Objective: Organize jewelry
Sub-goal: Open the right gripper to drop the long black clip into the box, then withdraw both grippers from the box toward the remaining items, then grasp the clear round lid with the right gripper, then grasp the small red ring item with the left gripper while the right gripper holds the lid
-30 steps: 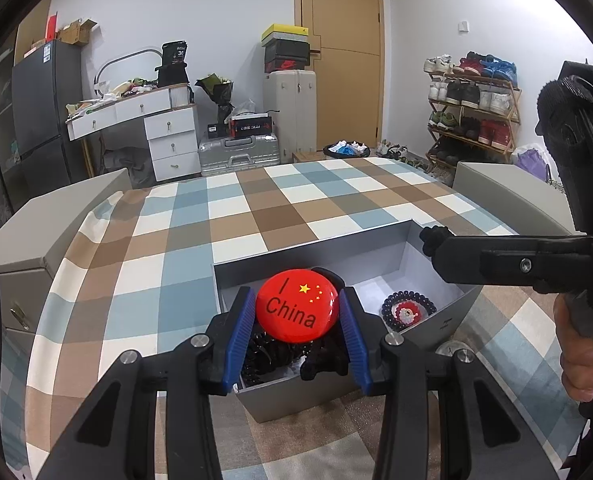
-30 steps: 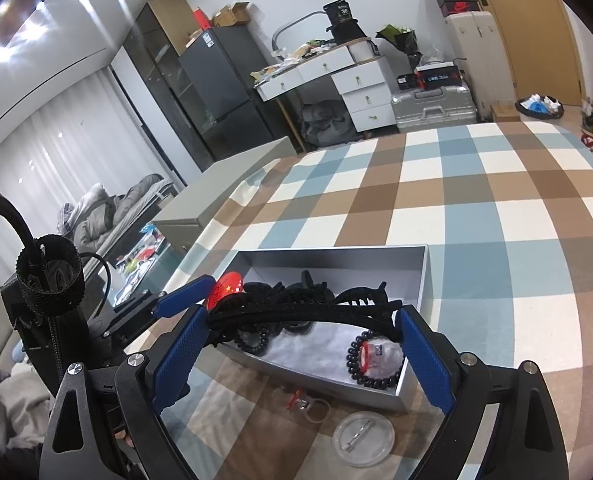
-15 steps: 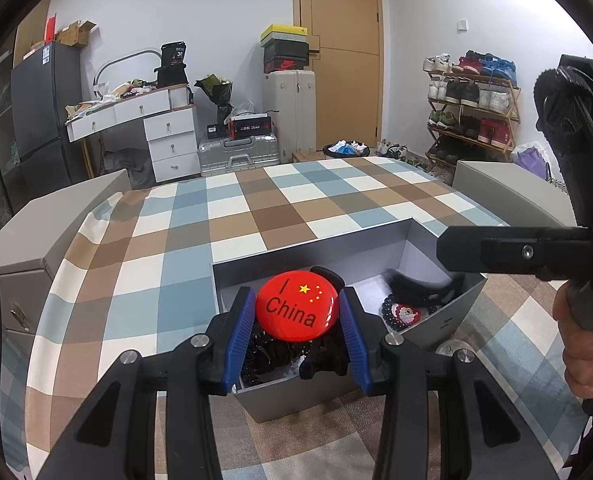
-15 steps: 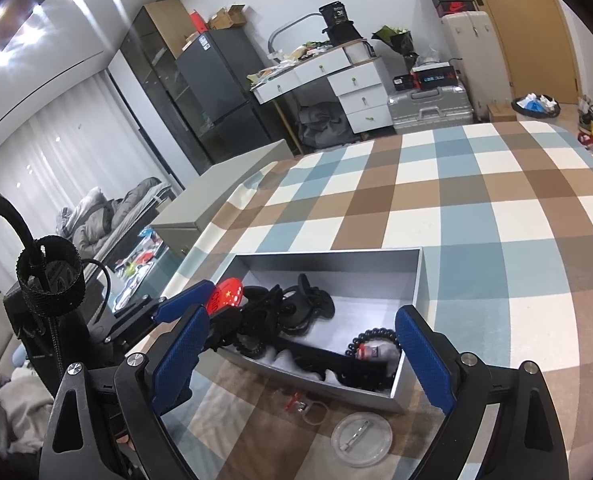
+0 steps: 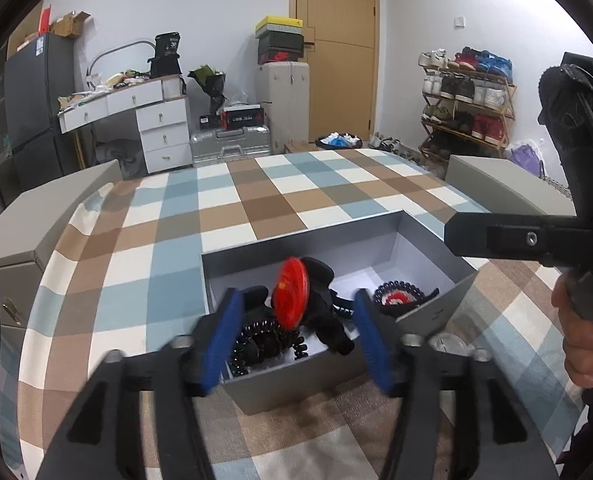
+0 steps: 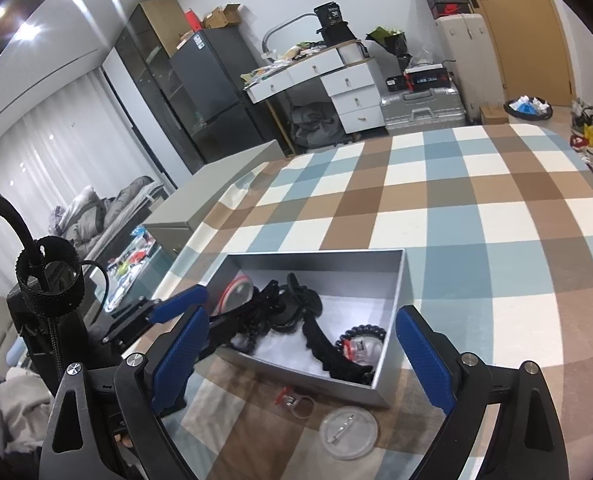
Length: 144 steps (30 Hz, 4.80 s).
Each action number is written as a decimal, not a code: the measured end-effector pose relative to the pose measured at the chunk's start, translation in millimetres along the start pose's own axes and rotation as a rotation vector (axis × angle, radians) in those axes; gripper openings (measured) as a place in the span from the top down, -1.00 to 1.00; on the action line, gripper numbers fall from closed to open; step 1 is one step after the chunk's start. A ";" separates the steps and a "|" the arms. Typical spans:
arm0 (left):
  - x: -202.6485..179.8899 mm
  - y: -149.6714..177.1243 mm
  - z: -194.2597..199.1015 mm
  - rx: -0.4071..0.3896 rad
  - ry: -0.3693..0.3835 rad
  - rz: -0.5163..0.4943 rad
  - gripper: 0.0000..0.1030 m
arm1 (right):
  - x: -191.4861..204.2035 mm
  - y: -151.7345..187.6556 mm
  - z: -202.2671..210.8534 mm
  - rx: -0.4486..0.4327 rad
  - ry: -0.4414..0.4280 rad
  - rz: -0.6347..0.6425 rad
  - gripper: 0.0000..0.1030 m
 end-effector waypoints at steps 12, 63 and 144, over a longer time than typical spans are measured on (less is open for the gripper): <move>-13.2 4.6 19.8 0.019 0.016 0.004 -0.84 | -1.7 3.1 19.1 0.014 0.075 0.057 -1.00; -22.4 53.6 2.2 0.239 0.068 -0.026 -0.97 | -30.8 63.4 -33.8 0.346 0.374 0.281 -1.00; -63.7 30.5 -19.3 0.262 0.150 -0.096 0.57 | -10.7 44.6 22.9 0.202 0.247 0.370 0.20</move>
Point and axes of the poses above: each gripper's, at about its wrist camera, not at the fingertips, and z roughly against the way its jaws point, x to its left, y to its underside, the point moved 3 cm from there along -z, roughly the way its jaws point, and after that the axes turned 7 degrees about -z, right-handed, at the moved point
